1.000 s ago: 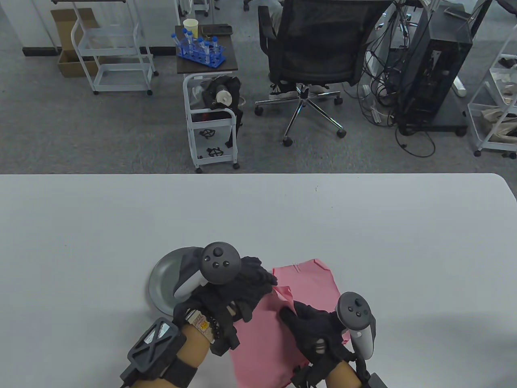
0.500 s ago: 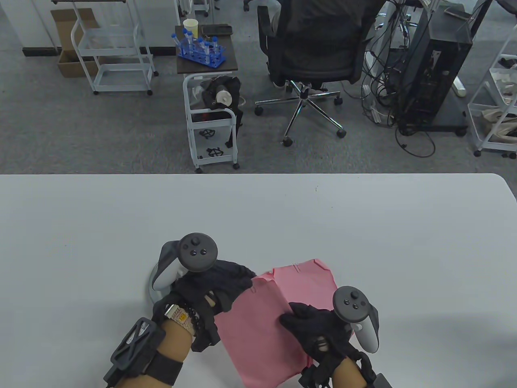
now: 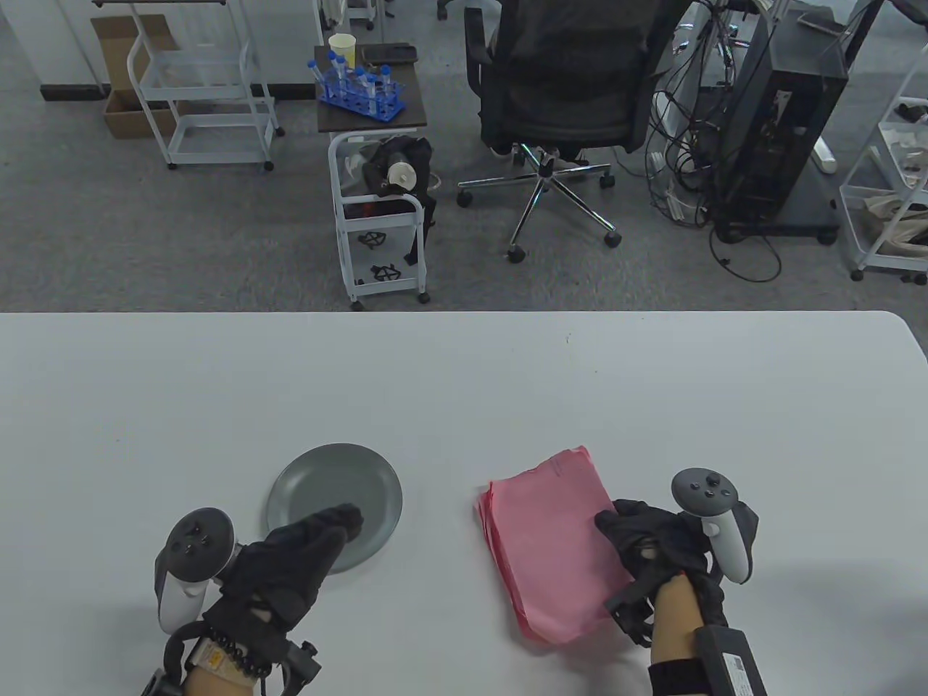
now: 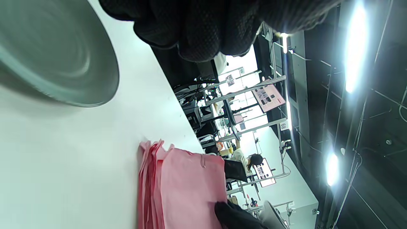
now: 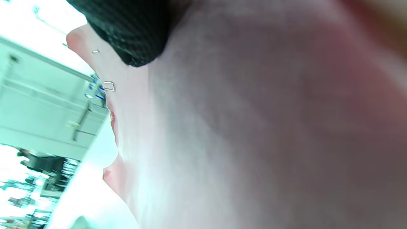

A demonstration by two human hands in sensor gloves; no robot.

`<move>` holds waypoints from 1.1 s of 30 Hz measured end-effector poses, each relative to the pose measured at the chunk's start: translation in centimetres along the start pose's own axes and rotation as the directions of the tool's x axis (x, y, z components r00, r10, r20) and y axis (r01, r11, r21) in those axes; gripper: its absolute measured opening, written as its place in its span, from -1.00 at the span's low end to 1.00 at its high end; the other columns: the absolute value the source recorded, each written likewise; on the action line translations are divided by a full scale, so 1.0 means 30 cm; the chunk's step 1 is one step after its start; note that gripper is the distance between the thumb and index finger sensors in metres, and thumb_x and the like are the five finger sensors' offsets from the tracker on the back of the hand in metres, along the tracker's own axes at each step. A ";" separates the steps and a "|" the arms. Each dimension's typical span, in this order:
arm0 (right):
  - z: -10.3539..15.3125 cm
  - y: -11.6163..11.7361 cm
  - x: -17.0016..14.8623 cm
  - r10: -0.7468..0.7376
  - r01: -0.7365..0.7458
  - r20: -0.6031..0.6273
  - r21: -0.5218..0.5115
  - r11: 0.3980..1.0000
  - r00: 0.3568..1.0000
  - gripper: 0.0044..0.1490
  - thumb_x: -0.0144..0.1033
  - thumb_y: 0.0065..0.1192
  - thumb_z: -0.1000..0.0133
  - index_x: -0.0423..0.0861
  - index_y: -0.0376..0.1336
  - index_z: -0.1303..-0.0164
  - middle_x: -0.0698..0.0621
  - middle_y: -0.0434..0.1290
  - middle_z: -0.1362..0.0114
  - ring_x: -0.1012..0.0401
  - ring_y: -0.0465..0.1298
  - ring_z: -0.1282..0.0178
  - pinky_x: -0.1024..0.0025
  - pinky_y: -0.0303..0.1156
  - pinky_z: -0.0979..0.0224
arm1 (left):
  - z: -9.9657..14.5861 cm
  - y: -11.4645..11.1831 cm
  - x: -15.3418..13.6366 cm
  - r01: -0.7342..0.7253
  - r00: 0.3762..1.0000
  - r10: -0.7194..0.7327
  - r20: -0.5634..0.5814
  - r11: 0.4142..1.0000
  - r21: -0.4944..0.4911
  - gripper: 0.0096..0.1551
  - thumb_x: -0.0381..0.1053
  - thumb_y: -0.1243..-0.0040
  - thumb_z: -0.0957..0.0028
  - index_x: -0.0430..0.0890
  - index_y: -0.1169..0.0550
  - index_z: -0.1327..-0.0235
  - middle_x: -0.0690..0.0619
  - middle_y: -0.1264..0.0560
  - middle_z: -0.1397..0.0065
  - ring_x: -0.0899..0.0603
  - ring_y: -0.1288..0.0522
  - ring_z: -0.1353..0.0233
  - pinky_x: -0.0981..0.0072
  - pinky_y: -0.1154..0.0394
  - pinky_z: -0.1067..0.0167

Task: Pinch and push to attach paper clips

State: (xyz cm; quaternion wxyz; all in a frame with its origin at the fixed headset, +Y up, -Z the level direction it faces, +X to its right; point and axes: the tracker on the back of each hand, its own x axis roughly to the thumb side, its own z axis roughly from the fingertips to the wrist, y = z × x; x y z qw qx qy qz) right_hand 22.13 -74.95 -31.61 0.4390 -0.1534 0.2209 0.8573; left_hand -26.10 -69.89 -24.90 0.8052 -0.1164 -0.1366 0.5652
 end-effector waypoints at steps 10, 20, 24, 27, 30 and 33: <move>0.056 0.135 0.098 0.625 -0.665 -0.253 -0.429 0.612 0.738 0.06 0.23 0.10 0.14 -0.04 -0.14 -0.44 -0.18 0.08 -0.53 -0.17 0.27 -0.44 -0.19 0.13 -0.47 | 0.010 0.015 -0.028 0.005 1.000 -0.006 -0.024 1.000 -0.019 -0.36 0.25 -0.13 0.02 -0.01 -0.53 -0.28 -0.08 -0.54 -0.32 -0.27 -0.45 -0.43 -0.15 -0.31 -0.39; 0.424 0.234 0.268 0.568 -0.314 0.335 -0.577 0.754 0.752 -0.11 0.20 0.07 0.08 0.03 0.01 -0.41 -0.13 0.06 -0.59 -0.21 0.05 -0.61 -0.34 -0.09 -0.54 | 0.070 -0.020 0.124 0.545 0.828 -0.560 0.038 0.818 0.186 -0.33 0.29 -0.16 0.08 -0.02 -0.58 -0.23 -0.08 -0.59 -0.28 -0.27 -0.48 -0.41 -0.15 -0.33 -0.39; 0.439 0.347 0.248 0.726 -0.471 0.260 -0.614 0.633 0.637 -0.03 0.24 0.04 0.10 0.05 -0.11 -0.45 -0.13 -0.09 -0.63 -0.21 -0.09 -0.64 -0.37 -0.21 -0.54 | 0.091 -0.083 0.102 0.696 0.717 -0.694 -0.073 0.705 0.134 -0.20 0.38 -0.14 0.12 0.06 -0.43 -0.39 -0.07 -0.41 -0.47 -0.28 -0.29 -0.57 -0.18 -0.18 -0.49; 0.420 0.401 0.216 0.754 -0.533 0.217 -0.588 0.608 0.620 0.03 0.27 0.02 0.12 0.07 -0.22 -0.45 -0.12 -0.26 -0.64 -0.21 -0.25 -0.64 -0.37 -0.33 -0.52 | 0.106 -0.103 0.066 0.735 0.679 -0.723 -0.127 0.667 0.122 -0.13 0.42 -0.14 0.15 0.08 -0.36 -0.43 -0.06 -0.31 -0.54 -0.27 -0.18 -0.62 -0.20 -0.10 -0.53; 0.381 0.430 0.179 0.766 -0.582 0.189 -0.547 0.602 0.615 0.07 0.28 0.00 0.14 0.09 -0.31 -0.44 -0.09 -0.40 -0.62 -0.20 -0.34 -0.62 -0.36 -0.39 -0.51 | 0.107 -0.112 0.015 0.739 0.673 -0.724 -0.147 0.661 0.127 -0.10 0.44 -0.13 0.16 0.09 -0.33 -0.45 -0.05 -0.27 -0.55 -0.27 -0.15 -0.63 -0.19 -0.09 -0.53; 0.356 0.418 0.146 0.771 -0.615 0.149 -0.519 0.594 0.619 0.10 0.29 -0.01 0.14 0.11 -0.38 -0.41 -0.06 -0.48 -0.60 -0.20 -0.39 -0.61 -0.35 -0.41 -0.50 | 0.089 -0.106 -0.031 0.731 0.677 -0.708 -0.203 0.679 0.070 -0.08 0.45 -0.13 0.18 0.11 -0.29 -0.47 -0.04 -0.25 -0.57 -0.27 -0.14 -0.64 -0.21 -0.07 -0.54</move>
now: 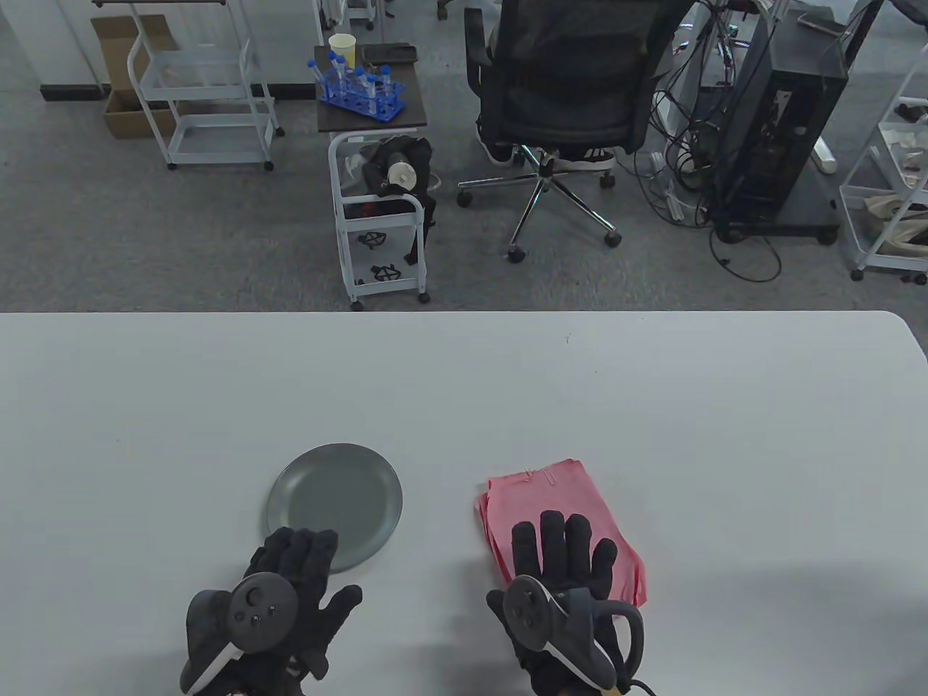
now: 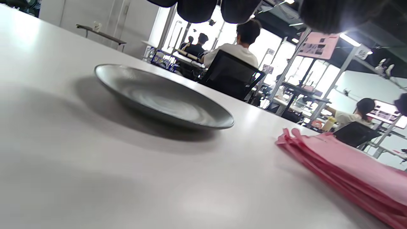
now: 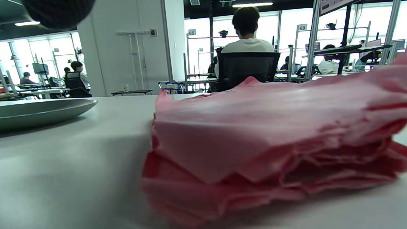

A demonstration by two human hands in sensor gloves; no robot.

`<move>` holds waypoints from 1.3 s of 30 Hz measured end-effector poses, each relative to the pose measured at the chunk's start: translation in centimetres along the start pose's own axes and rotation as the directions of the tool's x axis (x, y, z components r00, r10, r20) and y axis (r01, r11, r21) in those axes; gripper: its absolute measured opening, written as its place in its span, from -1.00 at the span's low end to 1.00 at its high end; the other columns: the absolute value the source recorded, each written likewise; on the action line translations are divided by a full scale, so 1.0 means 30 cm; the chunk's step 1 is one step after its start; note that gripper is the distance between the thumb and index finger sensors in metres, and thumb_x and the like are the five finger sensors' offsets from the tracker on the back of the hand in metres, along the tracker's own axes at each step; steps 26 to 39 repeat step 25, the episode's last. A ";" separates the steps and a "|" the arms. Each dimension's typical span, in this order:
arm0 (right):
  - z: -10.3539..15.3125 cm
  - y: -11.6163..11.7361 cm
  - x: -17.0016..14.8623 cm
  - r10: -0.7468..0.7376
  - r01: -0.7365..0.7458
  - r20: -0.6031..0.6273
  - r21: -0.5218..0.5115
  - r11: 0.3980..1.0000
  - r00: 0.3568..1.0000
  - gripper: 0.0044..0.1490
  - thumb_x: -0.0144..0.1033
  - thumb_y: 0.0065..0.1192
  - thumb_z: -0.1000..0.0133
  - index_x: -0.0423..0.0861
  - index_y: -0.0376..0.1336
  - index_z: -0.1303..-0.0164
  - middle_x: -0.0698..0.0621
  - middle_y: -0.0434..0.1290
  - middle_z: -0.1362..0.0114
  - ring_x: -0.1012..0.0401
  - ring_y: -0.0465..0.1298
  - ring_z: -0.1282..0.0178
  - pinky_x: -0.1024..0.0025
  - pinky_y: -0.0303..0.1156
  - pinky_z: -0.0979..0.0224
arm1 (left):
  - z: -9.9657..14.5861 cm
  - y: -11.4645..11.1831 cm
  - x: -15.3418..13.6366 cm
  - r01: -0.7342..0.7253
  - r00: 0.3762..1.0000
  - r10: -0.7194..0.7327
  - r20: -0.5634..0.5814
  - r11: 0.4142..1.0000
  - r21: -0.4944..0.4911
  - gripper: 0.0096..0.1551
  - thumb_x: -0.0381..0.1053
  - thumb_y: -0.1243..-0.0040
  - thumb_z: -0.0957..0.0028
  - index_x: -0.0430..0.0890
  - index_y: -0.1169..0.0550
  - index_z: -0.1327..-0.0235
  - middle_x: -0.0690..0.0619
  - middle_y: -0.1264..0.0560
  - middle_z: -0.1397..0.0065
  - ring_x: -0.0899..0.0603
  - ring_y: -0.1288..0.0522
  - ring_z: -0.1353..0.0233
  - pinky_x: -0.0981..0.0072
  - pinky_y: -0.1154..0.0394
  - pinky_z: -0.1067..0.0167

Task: Pinch and push to attach paper clips

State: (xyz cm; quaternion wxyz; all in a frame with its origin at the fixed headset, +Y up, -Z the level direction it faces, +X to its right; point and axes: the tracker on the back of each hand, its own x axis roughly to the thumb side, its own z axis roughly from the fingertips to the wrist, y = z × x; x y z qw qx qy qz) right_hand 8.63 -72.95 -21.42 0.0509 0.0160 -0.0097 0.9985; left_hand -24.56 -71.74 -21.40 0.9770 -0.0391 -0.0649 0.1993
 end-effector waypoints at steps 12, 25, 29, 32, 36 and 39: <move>-0.010 0.008 -0.131 -0.228 0.233 -0.102 0.042 0.972 0.968 0.10 0.29 -0.02 0.13 0.07 -0.38 -0.41 -0.08 -0.42 -0.60 -0.20 -0.34 -0.61 -0.35 -0.38 -0.50 | 0.008 0.018 -0.109 -0.163 0.984 0.166 -0.063 0.986 0.045 -0.13 0.40 -0.13 0.14 0.09 -0.32 -0.45 -0.03 -0.29 -0.55 -0.25 -0.17 -0.63 -0.23 -0.07 -0.53; -0.006 0.022 -0.092 -0.279 0.285 -0.069 0.108 0.952 0.958 0.09 0.27 -0.01 0.12 0.06 -0.35 -0.42 -0.09 -0.37 -0.61 -0.20 -0.30 -0.62 -0.35 -0.36 -0.50 | 0.027 0.019 -0.122 -0.247 0.969 0.247 -0.003 0.969 0.005 -0.18 0.36 -0.12 0.12 0.06 -0.37 -0.42 -0.05 -0.35 -0.51 -0.26 -0.23 -0.60 -0.22 -0.12 -0.52; -0.006 0.022 -0.092 -0.279 0.285 -0.069 0.108 0.952 0.958 0.09 0.27 -0.01 0.12 0.06 -0.35 -0.42 -0.09 -0.37 -0.61 -0.20 -0.30 -0.62 -0.35 -0.36 -0.50 | 0.027 0.019 -0.122 -0.247 0.969 0.247 -0.003 0.969 0.005 -0.18 0.36 -0.12 0.12 0.06 -0.37 -0.42 -0.05 -0.35 -0.51 -0.26 -0.23 -0.60 -0.22 -0.12 -0.52; -0.006 0.022 -0.092 -0.279 0.285 -0.069 0.108 0.952 0.958 0.09 0.27 -0.01 0.12 0.06 -0.35 -0.42 -0.09 -0.37 -0.61 -0.20 -0.30 -0.62 -0.35 -0.36 -0.50 | 0.027 0.019 -0.122 -0.247 0.969 0.247 -0.003 0.969 0.005 -0.18 0.36 -0.12 0.12 0.06 -0.37 -0.42 -0.05 -0.35 -0.51 -0.26 -0.23 -0.60 -0.22 -0.12 -0.52; -0.006 0.022 -0.092 -0.279 0.285 -0.069 0.108 0.952 0.958 0.09 0.27 -0.01 0.12 0.06 -0.35 -0.42 -0.09 -0.37 -0.61 -0.20 -0.30 -0.62 -0.35 -0.36 -0.50 | 0.027 0.019 -0.122 -0.247 0.969 0.247 -0.003 0.969 0.005 -0.18 0.36 -0.12 0.12 0.06 -0.37 -0.42 -0.05 -0.35 -0.51 -0.26 -0.23 -0.60 -0.22 -0.12 -0.52; -0.006 0.022 -0.092 -0.279 0.285 -0.069 0.108 0.952 0.958 0.09 0.27 -0.01 0.12 0.06 -0.35 -0.42 -0.09 -0.37 -0.61 -0.20 -0.30 -0.62 -0.35 -0.36 -0.50 | 0.027 0.019 -0.122 -0.247 0.969 0.247 -0.003 0.969 0.005 -0.18 0.36 -0.12 0.12 0.06 -0.37 -0.42 -0.05 -0.35 -0.51 -0.26 -0.23 -0.60 -0.22 -0.12 -0.52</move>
